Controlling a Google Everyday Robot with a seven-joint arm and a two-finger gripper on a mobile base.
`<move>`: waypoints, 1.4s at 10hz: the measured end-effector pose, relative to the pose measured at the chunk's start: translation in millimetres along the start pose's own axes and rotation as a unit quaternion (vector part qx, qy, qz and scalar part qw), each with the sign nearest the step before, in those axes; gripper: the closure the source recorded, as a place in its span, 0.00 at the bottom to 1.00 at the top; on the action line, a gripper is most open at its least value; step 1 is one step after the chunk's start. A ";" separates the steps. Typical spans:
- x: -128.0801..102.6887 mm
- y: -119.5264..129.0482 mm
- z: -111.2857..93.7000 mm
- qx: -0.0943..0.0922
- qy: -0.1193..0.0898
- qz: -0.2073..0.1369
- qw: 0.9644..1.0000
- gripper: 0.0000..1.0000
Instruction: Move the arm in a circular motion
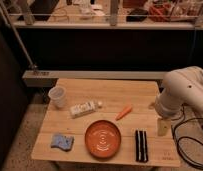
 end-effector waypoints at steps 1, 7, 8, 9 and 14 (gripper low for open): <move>-21.2 5.0 2.8 -0.004 -0.007 -0.017 1.000 0.20; -167.7 -24.3 30.7 -0.011 -0.027 -0.154 0.988 0.20; -189.5 -41.7 37.5 -0.008 -0.025 -0.173 0.985 0.20; -205.6 -65.0 43.1 -0.004 -0.022 -0.184 0.983 0.20; -205.6 -170.7 47.2 0.028 0.006 -0.169 0.985 0.20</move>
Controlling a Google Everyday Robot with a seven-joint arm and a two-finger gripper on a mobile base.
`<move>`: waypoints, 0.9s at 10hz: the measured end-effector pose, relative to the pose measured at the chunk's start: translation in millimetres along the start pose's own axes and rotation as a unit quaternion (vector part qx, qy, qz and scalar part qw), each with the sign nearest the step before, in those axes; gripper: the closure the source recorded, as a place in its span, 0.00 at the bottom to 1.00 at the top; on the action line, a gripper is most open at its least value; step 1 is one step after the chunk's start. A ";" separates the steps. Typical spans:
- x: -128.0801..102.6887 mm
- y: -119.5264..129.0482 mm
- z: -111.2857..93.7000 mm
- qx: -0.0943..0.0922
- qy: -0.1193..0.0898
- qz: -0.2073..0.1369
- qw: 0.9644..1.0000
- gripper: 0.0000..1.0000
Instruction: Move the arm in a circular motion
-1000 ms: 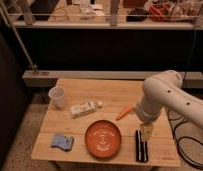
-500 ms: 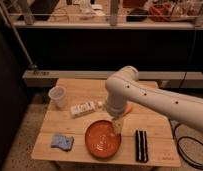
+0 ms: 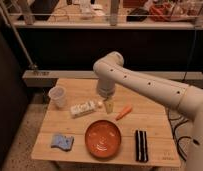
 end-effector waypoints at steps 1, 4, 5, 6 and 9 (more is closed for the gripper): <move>13.9 -6.9 -0.8 0.003 0.006 0.010 1.000 0.20; 89.4 -2.0 -3.1 0.003 0.032 0.058 0.998 0.20; 115.3 5.2 -4.8 0.002 0.039 0.077 0.996 0.20; 138.5 13.2 -5.6 -0.001 0.046 0.094 0.994 0.20; 207.6 45.1 -11.9 -0.010 0.064 0.151 0.986 0.20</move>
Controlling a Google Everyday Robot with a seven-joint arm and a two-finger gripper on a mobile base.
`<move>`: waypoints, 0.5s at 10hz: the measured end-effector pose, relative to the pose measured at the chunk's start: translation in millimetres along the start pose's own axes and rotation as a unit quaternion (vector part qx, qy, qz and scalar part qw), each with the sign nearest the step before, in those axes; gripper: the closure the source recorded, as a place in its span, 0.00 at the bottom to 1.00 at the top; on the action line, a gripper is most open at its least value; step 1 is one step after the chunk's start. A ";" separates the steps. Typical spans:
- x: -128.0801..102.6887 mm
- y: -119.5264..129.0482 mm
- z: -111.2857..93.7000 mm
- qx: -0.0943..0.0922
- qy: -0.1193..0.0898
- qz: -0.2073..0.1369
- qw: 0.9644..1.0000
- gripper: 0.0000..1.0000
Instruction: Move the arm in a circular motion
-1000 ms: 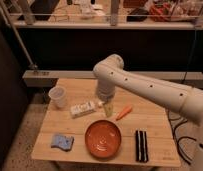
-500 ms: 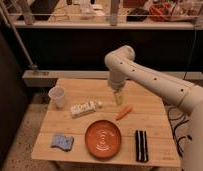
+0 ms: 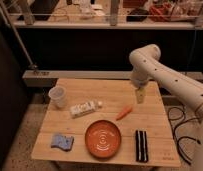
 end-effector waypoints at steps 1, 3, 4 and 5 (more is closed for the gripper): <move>23.4 8.7 1.1 -0.003 0.004 0.018 1.000 0.20; 72.6 46.5 -0.4 -0.007 0.009 0.056 0.998 0.20; 84.3 64.8 -3.1 -0.006 0.009 0.068 0.998 0.20; 94.4 89.8 -7.4 -0.006 0.008 0.079 0.997 0.20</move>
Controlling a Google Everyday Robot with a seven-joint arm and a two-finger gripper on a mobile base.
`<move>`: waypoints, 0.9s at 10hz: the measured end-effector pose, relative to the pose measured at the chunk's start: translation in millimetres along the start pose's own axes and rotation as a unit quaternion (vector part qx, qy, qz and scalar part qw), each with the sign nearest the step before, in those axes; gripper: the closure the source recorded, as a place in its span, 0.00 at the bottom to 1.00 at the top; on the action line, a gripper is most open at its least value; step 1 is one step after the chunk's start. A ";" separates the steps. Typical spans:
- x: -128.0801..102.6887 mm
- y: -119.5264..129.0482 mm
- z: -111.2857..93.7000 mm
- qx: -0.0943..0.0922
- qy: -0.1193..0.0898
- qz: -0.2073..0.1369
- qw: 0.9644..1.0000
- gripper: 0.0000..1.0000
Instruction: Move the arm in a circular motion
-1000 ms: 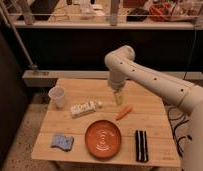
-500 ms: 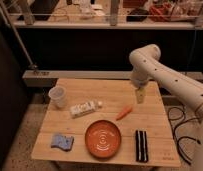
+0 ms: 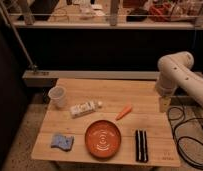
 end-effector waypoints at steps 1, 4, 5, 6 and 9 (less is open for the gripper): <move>9.7 26.0 -3.1 -0.003 -0.003 0.010 1.000 0.20; 4.0 90.3 -10.1 -0.015 -0.018 0.006 1.000 0.20; -11.0 105.6 -12.7 -0.018 -0.027 -0.008 0.999 0.20; -30.7 114.2 -15.2 -0.021 -0.034 -0.026 0.999 0.20; -98.0 134.3 -25.6 -0.024 -0.055 -0.080 0.995 0.20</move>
